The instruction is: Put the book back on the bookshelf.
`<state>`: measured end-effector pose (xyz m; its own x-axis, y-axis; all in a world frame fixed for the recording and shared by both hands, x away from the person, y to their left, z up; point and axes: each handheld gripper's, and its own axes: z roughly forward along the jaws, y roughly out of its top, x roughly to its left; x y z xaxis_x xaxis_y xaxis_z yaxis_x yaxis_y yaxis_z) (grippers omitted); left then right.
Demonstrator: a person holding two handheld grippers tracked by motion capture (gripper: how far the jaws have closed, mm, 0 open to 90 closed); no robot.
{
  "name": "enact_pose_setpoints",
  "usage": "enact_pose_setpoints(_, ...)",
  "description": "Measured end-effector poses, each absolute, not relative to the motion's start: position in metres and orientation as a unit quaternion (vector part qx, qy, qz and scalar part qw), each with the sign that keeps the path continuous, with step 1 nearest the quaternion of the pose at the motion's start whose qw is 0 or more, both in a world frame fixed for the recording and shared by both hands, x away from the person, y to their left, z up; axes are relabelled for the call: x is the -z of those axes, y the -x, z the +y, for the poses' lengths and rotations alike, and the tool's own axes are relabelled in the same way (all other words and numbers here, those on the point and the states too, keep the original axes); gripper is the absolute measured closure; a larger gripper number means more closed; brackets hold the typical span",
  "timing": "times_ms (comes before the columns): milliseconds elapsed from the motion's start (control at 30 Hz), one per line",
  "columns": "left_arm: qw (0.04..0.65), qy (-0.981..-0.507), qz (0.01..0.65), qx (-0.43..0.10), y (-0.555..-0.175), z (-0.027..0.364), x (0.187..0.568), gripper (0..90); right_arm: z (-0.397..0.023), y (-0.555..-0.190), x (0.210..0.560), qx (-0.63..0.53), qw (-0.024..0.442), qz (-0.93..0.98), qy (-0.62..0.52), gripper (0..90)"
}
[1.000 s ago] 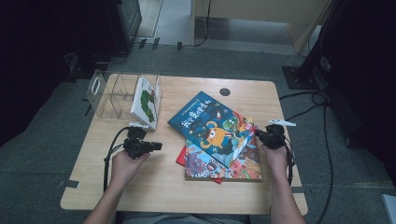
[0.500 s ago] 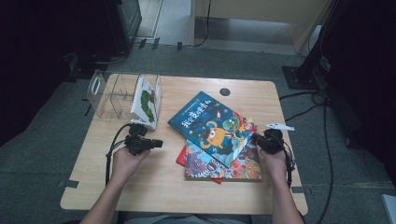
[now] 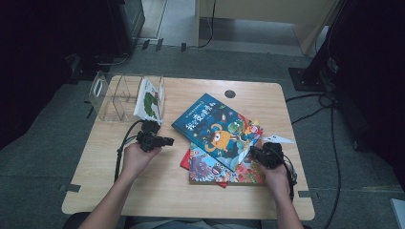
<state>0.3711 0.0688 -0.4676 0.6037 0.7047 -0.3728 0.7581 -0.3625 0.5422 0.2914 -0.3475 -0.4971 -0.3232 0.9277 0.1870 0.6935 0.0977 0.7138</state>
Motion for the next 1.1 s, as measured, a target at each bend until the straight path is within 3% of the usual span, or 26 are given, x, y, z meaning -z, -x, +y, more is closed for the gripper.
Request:
enact_pose_setpoints(433,0.352,-0.829,0.431,0.049,-0.385,0.053,0.468,86.8,-0.329,-0.267,0.494,-0.384,0.145,0.735,-0.54,89.8)
enact_pose_setpoints(1100,0.35,-0.831,0.431,0.043,-0.389,0.051,0.466,86.7,-0.268,-0.251,0.494,-0.4,0.127,0.774,-0.473,89.9)
